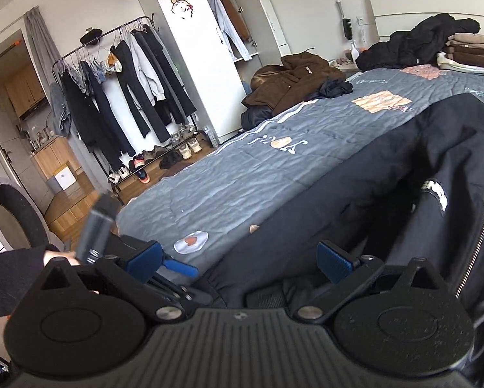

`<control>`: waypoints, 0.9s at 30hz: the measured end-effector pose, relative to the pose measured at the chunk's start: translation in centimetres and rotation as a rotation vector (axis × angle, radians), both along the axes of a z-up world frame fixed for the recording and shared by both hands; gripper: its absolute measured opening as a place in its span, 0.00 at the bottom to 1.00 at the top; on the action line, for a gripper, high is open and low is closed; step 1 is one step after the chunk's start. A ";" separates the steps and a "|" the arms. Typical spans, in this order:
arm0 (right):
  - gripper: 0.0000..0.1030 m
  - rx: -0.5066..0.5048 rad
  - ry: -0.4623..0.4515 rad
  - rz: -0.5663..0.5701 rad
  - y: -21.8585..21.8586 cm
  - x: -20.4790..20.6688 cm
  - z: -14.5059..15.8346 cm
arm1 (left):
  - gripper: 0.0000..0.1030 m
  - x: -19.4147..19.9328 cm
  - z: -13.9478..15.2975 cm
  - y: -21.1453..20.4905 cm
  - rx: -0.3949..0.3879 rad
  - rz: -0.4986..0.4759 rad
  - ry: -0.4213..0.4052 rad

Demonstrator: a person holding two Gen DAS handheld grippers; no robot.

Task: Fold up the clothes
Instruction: 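Grasp the jacket sleeve cuff with the left gripper and stretch the sleeve out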

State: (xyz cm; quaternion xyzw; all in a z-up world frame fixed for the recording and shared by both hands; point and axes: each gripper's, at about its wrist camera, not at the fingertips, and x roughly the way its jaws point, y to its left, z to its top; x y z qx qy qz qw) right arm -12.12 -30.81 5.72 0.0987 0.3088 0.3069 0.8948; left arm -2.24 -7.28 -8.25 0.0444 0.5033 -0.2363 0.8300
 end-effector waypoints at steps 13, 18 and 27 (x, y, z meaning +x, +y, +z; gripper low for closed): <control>0.99 0.012 0.007 0.002 0.8 1.8 -0.1 | 0.11 0.4 1.5 0.7 -0.071 -0.080 -0.058; 0.99 0.022 0.005 -0.013 0.5 1.9 0.0 | 0.12 1.0 2.4 0.7 -0.006 -0.061 -0.095; 0.99 0.020 0.010 -0.001 0.9 2.1 -0.1 | 0.51 1.0 0.9 -1.2 0.068 -0.085 -0.090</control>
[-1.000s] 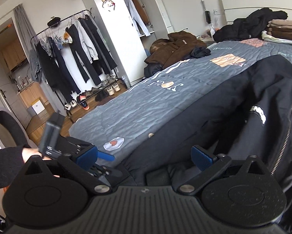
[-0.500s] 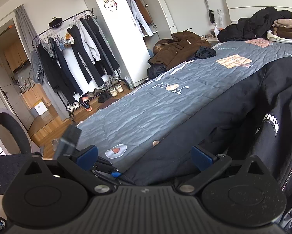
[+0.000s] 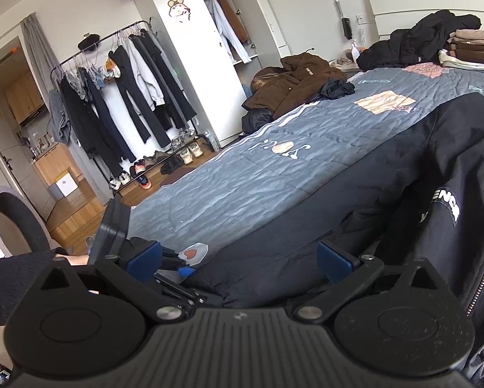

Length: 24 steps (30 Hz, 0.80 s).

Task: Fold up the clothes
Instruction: 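Grasp the jacket sleeve cuff with the left gripper and stretch the sleeve out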

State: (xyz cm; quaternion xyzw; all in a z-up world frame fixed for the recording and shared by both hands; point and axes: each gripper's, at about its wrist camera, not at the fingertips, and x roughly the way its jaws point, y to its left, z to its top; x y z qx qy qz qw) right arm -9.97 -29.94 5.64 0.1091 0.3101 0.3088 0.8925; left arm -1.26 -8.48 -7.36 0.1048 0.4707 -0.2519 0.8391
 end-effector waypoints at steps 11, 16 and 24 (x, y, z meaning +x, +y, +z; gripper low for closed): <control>0.99 -0.010 0.011 0.020 1.0 0.5 -0.4 | 0.14 1.7 2.6 0.2 0.190 -0.085 -0.120; 0.99 -0.003 0.012 0.014 1.0 0.9 -0.6 | 0.14 5.3 6.1 2.6 0.357 -0.062 -0.220; 0.99 0.012 0.005 -0.007 0.7 1.3 -0.8 | 0.14 12.5 10.5 6.6 0.538 0.020 -0.312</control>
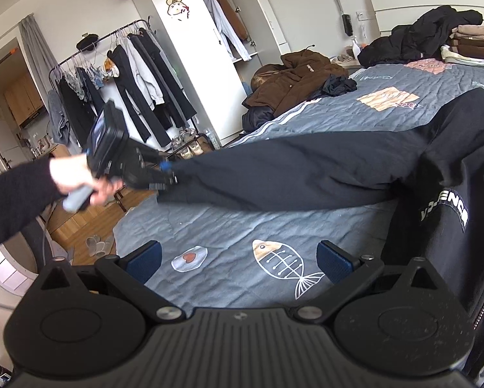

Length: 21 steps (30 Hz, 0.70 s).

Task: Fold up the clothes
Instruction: 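Grasp the jacket sleeve cuff with the left gripper and stretch the sleeve out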

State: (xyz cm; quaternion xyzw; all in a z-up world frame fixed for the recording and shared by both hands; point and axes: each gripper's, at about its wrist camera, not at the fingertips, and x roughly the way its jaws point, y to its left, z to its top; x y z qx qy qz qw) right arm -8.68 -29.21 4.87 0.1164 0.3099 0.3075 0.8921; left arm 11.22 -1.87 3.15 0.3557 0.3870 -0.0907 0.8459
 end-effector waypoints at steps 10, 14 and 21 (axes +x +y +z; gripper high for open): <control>0.99 0.024 0.017 -0.036 -0.9 1.3 -0.7 | 0.13 10.1 4.0 4.8 0.128 0.168 -0.140; 0.99 0.022 0.043 -0.044 -1.1 2.1 -1.5 | 0.13 12.9 4.7 6.1 0.116 0.224 -0.142; 0.99 0.013 0.074 -0.054 -1.4 2.6 -2.5 | 0.25 14.1 1.1 6.3 0.161 0.254 -0.083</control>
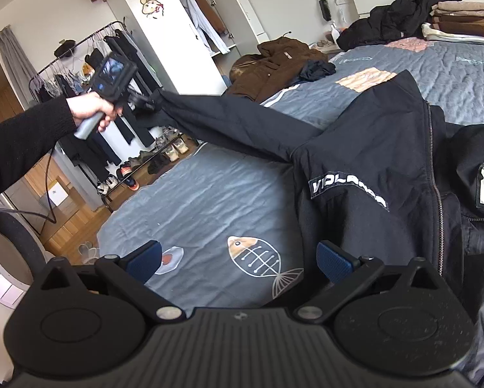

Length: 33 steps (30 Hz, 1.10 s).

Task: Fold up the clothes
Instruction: 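Grasp the jacket sleeve cuff with the left gripper and stretch the sleeve out, then open the left gripper to lay the sleeve flat on the bed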

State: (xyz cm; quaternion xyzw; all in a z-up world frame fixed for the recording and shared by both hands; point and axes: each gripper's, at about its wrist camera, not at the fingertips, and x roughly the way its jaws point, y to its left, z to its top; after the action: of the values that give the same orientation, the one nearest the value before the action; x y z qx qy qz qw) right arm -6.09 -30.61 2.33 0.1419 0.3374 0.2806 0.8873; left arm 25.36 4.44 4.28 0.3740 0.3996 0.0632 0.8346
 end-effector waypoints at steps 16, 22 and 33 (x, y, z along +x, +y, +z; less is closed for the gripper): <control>0.99 0.041 -0.086 -0.079 -2.1 -1.8 3.3 | 0.66 -22.7 1.7 -8.8 -0.316 -0.398 -0.099; 0.99 0.035 -0.114 -0.092 -2.0 -3.3 4.2 | 0.67 -33.8 -5.8 -16.9 -0.317 -0.644 -0.085; 0.99 0.022 -0.139 -0.109 -2.4 -6.0 4.8 | 0.60 -39.2 -15.3 -19.8 0.003 -0.781 -0.206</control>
State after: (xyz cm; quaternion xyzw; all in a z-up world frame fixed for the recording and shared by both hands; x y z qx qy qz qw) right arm -12.14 -33.06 7.12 0.1501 0.2638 0.2450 0.9208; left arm -13.88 -15.33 -11.02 0.4908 0.1417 -0.2210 0.8308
